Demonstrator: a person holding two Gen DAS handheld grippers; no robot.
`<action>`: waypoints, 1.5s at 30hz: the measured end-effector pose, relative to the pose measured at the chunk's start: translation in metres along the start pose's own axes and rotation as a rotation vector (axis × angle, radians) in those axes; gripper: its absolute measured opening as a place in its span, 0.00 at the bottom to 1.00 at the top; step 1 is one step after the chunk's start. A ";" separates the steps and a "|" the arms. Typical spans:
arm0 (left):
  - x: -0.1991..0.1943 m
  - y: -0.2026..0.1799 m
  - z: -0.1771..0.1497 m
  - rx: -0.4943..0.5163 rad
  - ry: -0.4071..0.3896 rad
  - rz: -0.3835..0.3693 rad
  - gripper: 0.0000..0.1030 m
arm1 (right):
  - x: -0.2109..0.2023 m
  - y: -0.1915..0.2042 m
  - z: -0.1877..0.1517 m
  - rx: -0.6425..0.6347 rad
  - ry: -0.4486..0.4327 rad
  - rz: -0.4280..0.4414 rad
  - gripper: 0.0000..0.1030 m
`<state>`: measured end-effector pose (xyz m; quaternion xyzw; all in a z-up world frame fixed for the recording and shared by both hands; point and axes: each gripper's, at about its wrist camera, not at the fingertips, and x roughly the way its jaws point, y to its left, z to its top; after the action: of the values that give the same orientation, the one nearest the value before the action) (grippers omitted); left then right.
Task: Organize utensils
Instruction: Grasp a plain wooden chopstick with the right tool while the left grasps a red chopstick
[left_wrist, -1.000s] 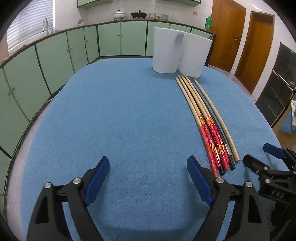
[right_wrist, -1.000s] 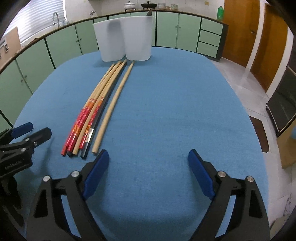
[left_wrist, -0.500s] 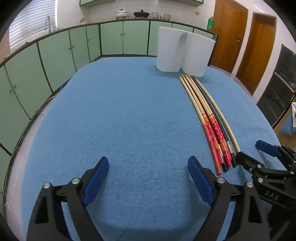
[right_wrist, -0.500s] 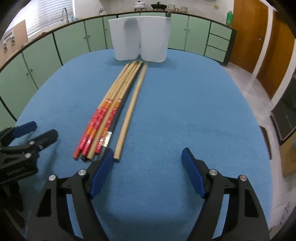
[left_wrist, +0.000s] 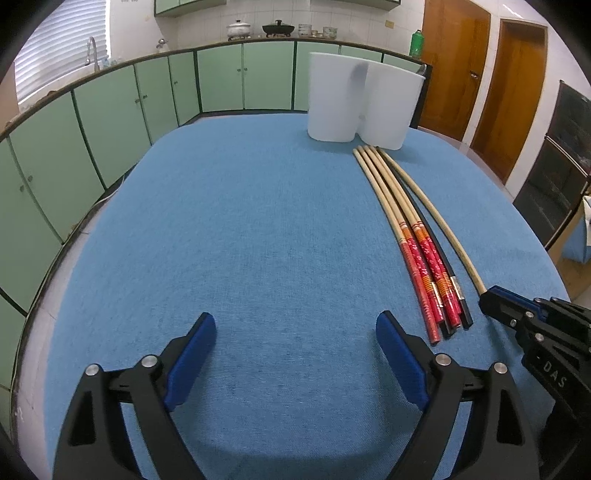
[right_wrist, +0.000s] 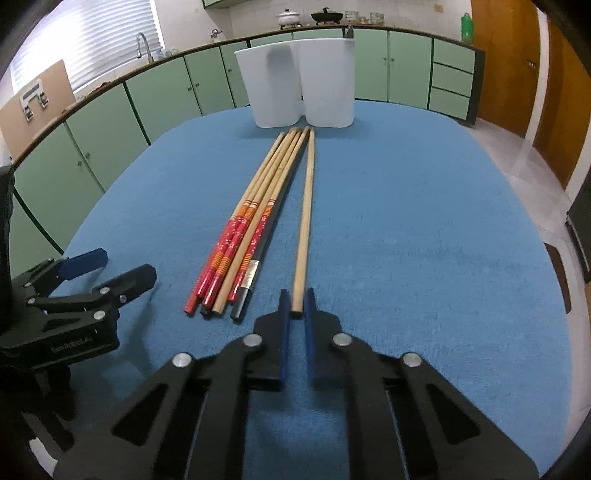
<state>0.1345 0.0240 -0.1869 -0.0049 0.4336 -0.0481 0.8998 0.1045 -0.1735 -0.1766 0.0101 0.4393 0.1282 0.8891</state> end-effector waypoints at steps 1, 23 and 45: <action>0.000 -0.002 0.000 0.004 0.000 -0.006 0.85 | 0.000 0.000 0.000 0.004 0.001 0.007 0.06; 0.004 -0.040 -0.005 0.110 0.026 0.002 0.85 | -0.009 -0.032 -0.006 0.060 -0.010 -0.034 0.06; -0.001 -0.041 -0.005 0.104 -0.004 -0.010 0.24 | -0.007 -0.029 -0.006 0.040 -0.006 -0.040 0.07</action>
<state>0.1265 -0.0170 -0.1873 0.0397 0.4285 -0.0753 0.8995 0.1020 -0.2034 -0.1786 0.0197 0.4392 0.1015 0.8924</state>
